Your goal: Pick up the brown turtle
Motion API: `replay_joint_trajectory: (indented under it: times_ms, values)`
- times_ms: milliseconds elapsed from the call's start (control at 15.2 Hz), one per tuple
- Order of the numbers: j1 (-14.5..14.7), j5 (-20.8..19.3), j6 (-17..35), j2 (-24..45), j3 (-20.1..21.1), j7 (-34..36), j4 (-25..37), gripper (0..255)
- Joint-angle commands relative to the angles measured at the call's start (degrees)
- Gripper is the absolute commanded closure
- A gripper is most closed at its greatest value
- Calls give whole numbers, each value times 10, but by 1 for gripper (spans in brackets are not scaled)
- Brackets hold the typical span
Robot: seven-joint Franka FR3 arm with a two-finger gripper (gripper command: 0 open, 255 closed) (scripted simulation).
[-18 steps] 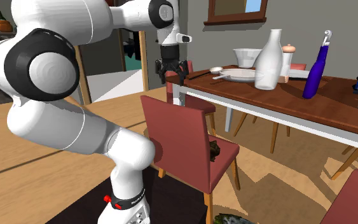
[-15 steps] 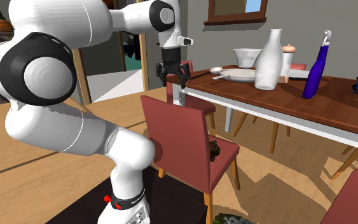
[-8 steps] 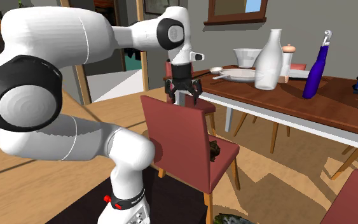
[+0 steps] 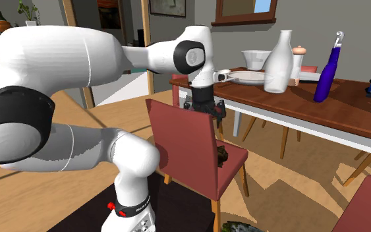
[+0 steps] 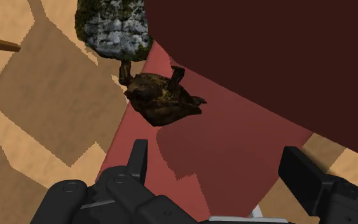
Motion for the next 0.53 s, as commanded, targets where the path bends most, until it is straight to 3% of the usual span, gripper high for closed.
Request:
replay_joint_trajectory:
  times_ms: [0,198,462]
  values:
    - [-6,-34,29,8,-36,-38,-12,0]
    - [-16,-81,67,22,-88,-91,-23,0]
    - [-26,-92,98,26,-99,-90,-51,0]
